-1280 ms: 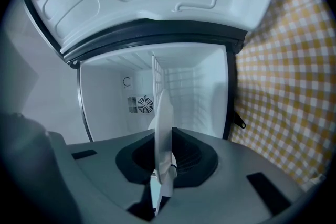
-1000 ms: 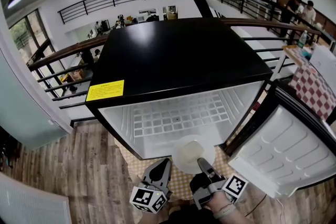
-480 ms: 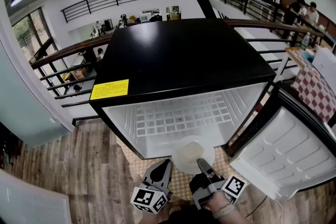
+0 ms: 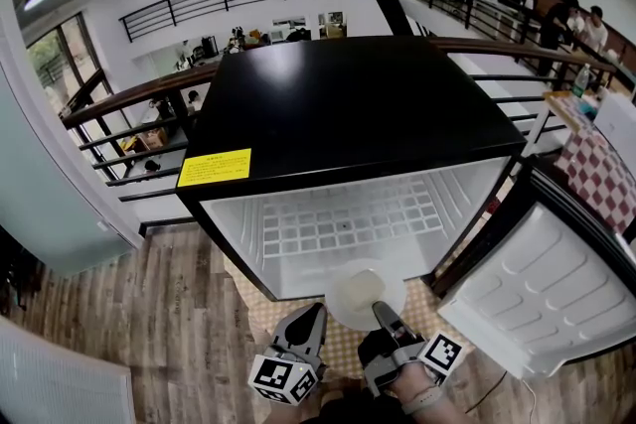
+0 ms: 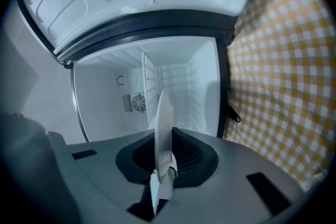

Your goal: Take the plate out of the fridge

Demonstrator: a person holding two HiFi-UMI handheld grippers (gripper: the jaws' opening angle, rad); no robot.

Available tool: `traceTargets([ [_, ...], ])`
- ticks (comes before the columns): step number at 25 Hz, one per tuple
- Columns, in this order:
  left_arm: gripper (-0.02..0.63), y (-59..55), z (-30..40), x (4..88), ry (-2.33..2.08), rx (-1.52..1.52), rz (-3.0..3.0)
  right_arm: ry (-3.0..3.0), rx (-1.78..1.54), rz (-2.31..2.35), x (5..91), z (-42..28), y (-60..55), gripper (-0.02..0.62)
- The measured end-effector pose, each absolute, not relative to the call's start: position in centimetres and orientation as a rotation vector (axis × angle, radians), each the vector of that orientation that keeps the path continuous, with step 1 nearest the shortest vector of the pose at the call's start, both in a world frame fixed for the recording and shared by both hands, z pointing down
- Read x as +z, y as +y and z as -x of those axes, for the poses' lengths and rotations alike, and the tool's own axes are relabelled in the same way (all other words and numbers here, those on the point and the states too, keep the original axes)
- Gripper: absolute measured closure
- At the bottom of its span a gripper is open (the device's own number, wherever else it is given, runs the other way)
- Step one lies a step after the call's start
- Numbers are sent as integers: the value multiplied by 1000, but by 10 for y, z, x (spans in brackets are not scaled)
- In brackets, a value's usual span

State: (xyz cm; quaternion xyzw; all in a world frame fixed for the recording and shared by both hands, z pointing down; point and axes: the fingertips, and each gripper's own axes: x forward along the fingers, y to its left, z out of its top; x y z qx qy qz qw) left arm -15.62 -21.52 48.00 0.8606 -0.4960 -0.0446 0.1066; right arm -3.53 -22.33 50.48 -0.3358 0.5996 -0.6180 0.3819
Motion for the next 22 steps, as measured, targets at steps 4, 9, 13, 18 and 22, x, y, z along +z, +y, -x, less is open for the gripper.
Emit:
traceTargets([
  [4,597,-213,158,483,-1465,-125,-2525,1529,-1583,858,508,37,-222,543],
  [9,595,-211,158,485,-1464,-121,-2523,1522,-1588,854,509,38,-221,543],
  [13,596,-210,158,484,-1465,-123,-2523,1524,-1583,843,510,38,-220,543],
  [18,595,-207,156,481,-1459,-123,-2535,1526,-1578,834,511,39,-219,543],
  [22,597,-205,156,482,-1461,-122,-2532,1523,-1579,824,513,41,-218,543],
])
